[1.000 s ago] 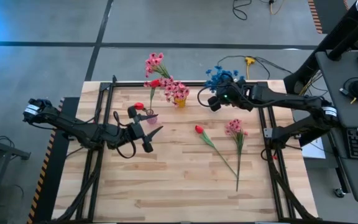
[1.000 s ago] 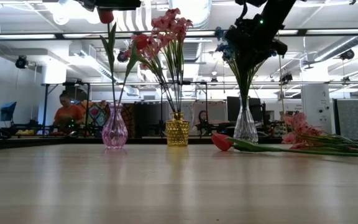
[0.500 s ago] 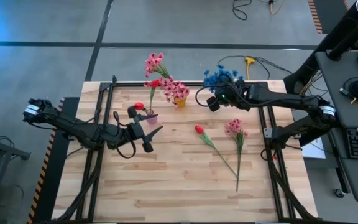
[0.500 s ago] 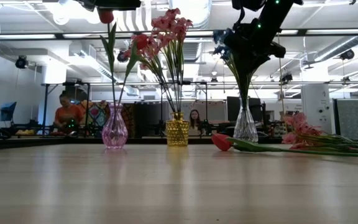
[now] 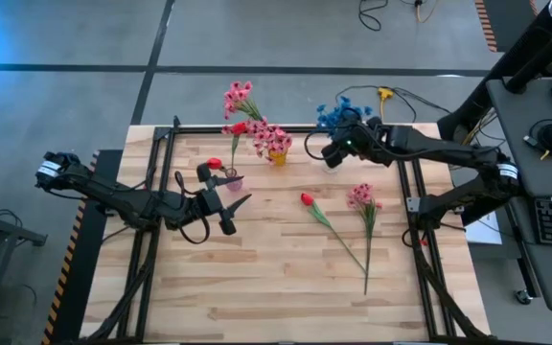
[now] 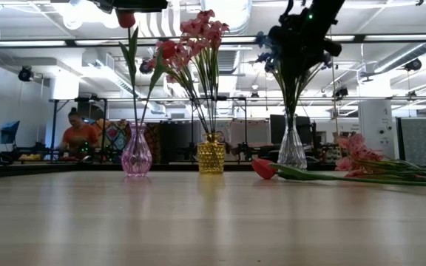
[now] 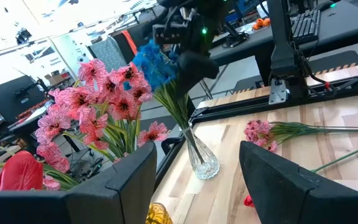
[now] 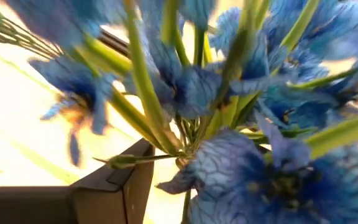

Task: Sort flowers into vase by color
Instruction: Put the blue flowers into the transparent vase

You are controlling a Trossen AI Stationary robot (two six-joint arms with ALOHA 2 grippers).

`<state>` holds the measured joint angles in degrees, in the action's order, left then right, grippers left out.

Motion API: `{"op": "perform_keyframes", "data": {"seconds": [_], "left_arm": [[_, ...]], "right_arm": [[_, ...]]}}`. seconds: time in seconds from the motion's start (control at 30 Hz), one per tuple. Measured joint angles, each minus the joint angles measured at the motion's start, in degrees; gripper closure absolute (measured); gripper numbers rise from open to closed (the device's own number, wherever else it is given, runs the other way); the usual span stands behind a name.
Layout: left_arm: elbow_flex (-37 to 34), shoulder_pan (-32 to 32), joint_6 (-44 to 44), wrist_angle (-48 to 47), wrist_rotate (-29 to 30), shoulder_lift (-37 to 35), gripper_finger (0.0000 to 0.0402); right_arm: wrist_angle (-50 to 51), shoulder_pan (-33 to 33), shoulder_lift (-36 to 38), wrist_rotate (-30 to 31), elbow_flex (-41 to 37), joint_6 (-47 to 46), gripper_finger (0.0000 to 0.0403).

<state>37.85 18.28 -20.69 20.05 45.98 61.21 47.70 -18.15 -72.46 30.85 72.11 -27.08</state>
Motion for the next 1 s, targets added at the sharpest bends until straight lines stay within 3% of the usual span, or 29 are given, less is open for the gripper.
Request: {"op": "perform_keyframes", "data": {"seconds": [0.73, 1.0], "left_arm": [[0.00, -0.01, 0.00, 0.00, 0.00, 0.00, 0.0190], [0.00, -0.01, -0.01, 0.00, 0.00, 0.00, 0.0190]], "right_arm": [[11.75, 0.29, 0.01, -3.13, 11.56, -1.87, 0.0192], [13.25, 0.42, 0.08, -8.34, 15.54, -1.91, 0.0193]]}}
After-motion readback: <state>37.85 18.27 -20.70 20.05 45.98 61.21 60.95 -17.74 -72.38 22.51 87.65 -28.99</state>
